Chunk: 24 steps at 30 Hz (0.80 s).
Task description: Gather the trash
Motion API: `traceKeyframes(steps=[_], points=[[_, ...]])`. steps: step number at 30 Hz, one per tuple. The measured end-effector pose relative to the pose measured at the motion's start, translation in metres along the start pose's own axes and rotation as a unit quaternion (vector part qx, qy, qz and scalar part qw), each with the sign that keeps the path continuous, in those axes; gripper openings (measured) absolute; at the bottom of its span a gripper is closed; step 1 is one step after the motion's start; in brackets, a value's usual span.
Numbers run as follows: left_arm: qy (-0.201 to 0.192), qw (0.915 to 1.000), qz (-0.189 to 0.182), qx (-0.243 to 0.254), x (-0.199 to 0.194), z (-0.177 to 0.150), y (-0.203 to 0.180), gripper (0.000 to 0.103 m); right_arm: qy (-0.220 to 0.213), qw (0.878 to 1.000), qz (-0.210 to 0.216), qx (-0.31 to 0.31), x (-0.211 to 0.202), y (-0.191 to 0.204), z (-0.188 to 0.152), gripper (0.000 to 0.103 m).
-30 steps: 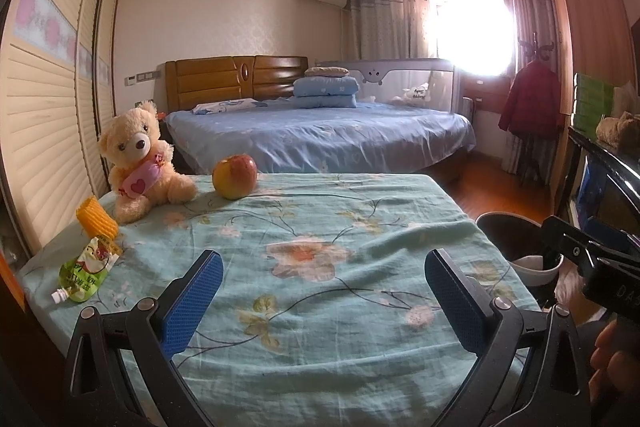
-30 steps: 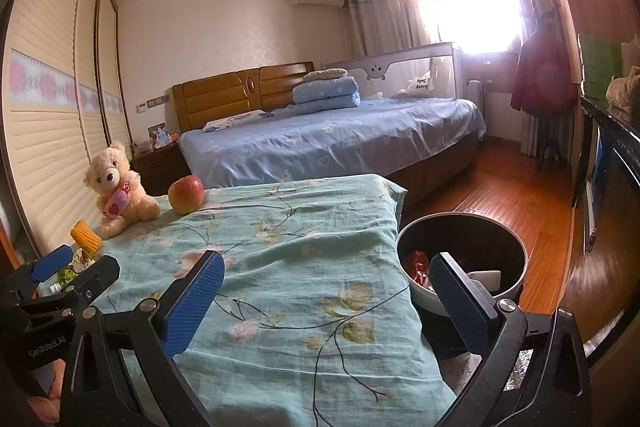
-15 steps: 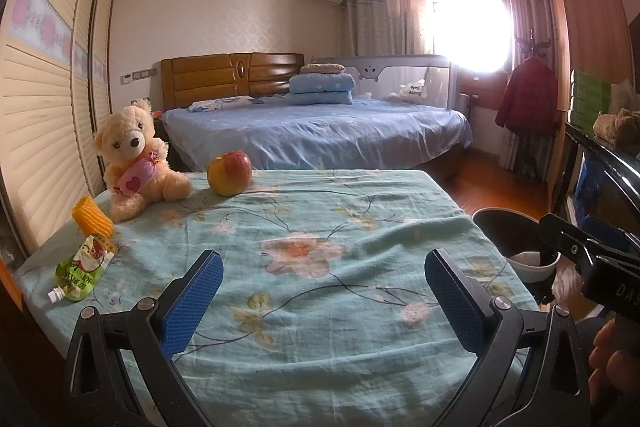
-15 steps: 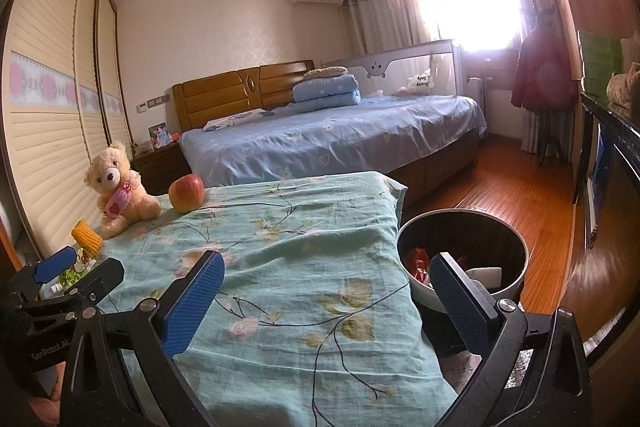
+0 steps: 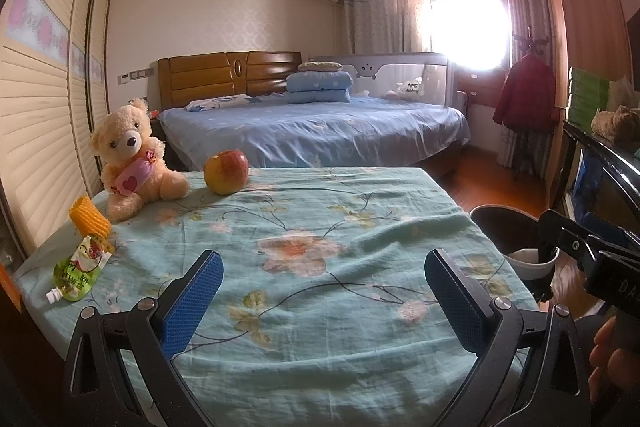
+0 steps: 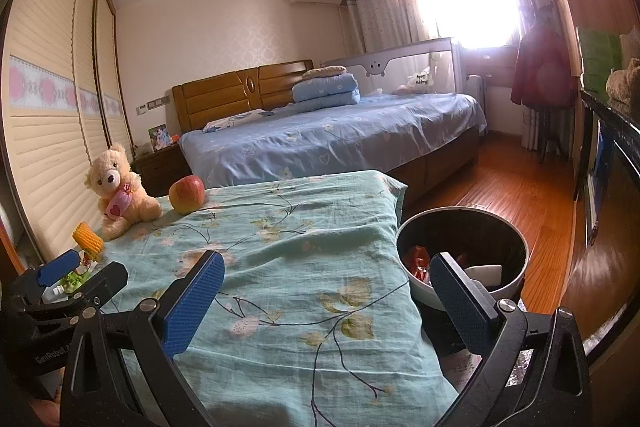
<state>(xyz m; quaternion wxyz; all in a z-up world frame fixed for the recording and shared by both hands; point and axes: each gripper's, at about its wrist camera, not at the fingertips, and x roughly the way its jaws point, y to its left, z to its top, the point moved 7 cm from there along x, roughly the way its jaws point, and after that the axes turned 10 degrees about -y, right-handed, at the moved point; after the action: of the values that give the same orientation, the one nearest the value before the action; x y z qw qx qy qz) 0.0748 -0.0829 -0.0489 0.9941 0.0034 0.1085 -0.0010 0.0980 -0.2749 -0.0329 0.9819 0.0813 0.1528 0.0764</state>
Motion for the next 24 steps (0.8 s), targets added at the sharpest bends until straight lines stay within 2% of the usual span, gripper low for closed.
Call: traceKeyframes(steps=[24], points=[[0.002, 1.0, -0.004, 0.004, 0.0027, -0.0004, -0.0024, 0.102, 0.001, 1.0, 0.0, 0.004, -0.002, -0.001, 0.0005, 0.103]])
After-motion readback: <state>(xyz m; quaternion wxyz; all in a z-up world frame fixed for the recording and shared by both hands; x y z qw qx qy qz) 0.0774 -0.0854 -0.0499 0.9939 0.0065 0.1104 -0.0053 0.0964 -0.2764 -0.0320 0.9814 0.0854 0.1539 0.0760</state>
